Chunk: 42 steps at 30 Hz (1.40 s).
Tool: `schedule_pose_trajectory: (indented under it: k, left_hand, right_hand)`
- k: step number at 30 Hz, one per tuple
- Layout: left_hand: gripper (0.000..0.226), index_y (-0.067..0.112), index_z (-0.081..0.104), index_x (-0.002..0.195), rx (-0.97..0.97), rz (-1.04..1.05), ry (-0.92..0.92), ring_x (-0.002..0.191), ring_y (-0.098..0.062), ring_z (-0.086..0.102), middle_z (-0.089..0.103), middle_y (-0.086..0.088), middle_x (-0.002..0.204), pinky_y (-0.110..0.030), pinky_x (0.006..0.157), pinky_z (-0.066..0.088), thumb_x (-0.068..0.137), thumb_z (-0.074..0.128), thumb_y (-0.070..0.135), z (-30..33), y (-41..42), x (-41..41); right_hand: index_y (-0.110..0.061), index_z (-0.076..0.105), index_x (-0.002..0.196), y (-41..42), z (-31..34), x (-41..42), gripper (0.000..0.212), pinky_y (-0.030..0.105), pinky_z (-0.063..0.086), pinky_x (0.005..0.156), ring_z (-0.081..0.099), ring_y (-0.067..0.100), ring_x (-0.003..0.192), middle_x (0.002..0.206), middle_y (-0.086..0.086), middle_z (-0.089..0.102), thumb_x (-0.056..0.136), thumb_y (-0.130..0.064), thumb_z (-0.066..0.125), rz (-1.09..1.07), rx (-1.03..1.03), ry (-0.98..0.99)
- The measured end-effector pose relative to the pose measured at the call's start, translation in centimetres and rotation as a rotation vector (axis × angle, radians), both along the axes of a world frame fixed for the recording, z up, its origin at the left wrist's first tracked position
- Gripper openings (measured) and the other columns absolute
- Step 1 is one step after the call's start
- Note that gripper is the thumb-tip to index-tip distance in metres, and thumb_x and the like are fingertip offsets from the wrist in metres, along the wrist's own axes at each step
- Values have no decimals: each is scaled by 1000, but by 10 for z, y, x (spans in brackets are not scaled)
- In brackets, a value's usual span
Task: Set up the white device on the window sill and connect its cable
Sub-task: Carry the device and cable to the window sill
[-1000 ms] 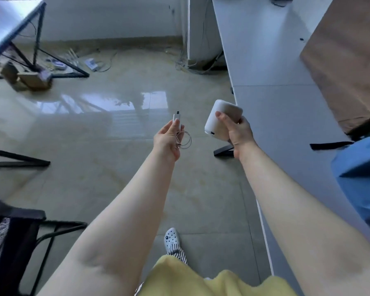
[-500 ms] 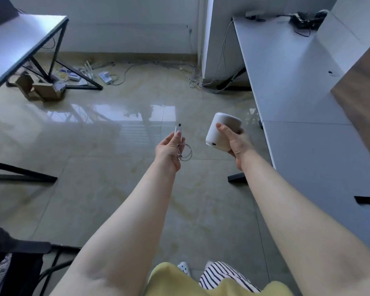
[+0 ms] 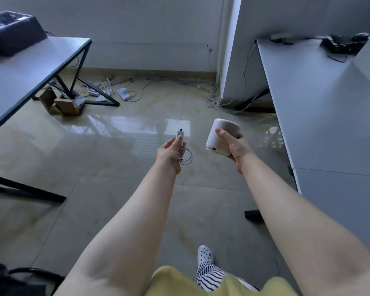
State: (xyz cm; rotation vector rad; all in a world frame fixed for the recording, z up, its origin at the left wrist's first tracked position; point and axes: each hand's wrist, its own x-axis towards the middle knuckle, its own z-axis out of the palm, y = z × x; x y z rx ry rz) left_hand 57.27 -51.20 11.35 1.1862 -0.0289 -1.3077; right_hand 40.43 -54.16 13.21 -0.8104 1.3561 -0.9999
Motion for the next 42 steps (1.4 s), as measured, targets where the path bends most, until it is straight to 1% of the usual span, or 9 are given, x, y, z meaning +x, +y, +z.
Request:
schedule_pose_trajectory:
  k: [3,10,13,17,23,26,28,33,42]
  left_hand:
    - [42,-3,56,123,-10,15,-1,71,-17,62,63,-10,85,-23,71,55,83,66,6,4,-43,6]
    - [11,4,59,93,-22,50,25,69,-17,60,61,-11,84,-18,55,56,84,65,4,12,-121,24]
    - [20,3,58,102,-28,57,30,70,-17,60,61,-11,84,-18,56,56,84,65,4,10,-152,37]
    - [29,2,57,111,-19,60,29,69,-17,60,61,-11,83,-18,54,56,83,65,4,3,-193,56]
    - [7,6,59,86,12,20,14,64,-14,62,62,-10,83,-16,53,55,83,65,5,-12,-277,107]
    - [10,5,60,92,3,11,14,68,-16,61,61,-11,84,-16,53,55,83,65,4,-14,-324,138]
    - [18,4,59,101,13,-1,1,70,-18,60,61,-11,84,-16,53,55,84,65,4,-14,-354,158]
    - [8,7,58,84,25,-26,-5,69,-17,60,61,-12,83,-16,52,55,83,65,3,-6,-420,202]
    - [6,7,59,83,31,-49,16,69,-17,60,61,-12,84,-16,56,56,83,65,5,-14,-512,243]
  right_hand:
    - [-23,54,85,-42,7,6,23,22,53,64,60,12,78,91,-1,62,77,-31,75,30,-5,-9]
    - [-10,53,124,-127,16,24,58,20,48,55,60,14,81,110,6,62,76,-35,75,75,6,10]
    - [-10,53,124,-157,17,38,56,16,47,49,59,9,75,103,3,61,78,-34,74,90,16,12]
    - [-9,52,124,-200,9,62,57,20,48,55,59,10,75,106,5,61,78,-34,74,103,32,22]
    - [-10,52,123,-280,-9,114,55,21,47,56,58,9,76,101,2,61,78,-34,73,87,42,44]
    - [-10,52,123,-325,-11,145,54,21,48,58,58,8,75,95,-2,60,79,-33,73,74,55,34]
    - [-9,52,123,-354,-11,164,55,23,50,63,59,10,77,101,1,62,78,-33,74,62,57,43]
    - [-11,51,125,-417,-5,202,59,24,50,66,59,18,91,111,5,60,77,-36,74,28,56,47]
    - [-9,52,127,-508,-14,244,61,23,51,68,59,12,81,112,6,62,77,-34,74,34,100,59]
